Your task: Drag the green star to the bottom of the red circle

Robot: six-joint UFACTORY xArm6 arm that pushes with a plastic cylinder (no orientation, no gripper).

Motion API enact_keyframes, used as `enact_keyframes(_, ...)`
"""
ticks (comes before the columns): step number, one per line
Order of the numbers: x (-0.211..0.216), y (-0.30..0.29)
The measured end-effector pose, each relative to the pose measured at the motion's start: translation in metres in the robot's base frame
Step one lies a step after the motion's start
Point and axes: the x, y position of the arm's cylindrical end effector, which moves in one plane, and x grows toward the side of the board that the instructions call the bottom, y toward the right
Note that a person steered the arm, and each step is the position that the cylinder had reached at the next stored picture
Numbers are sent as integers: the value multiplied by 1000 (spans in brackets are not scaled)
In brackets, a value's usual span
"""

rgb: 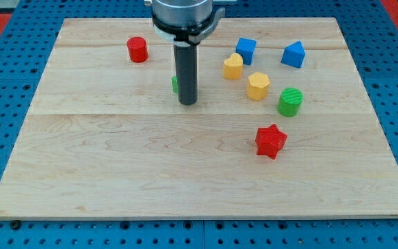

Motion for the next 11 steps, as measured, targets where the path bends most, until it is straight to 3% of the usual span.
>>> enact_keyframes(4,-55,37)
enact_keyframes(7,-68,-36)
enact_keyframes(11,-127,-41)
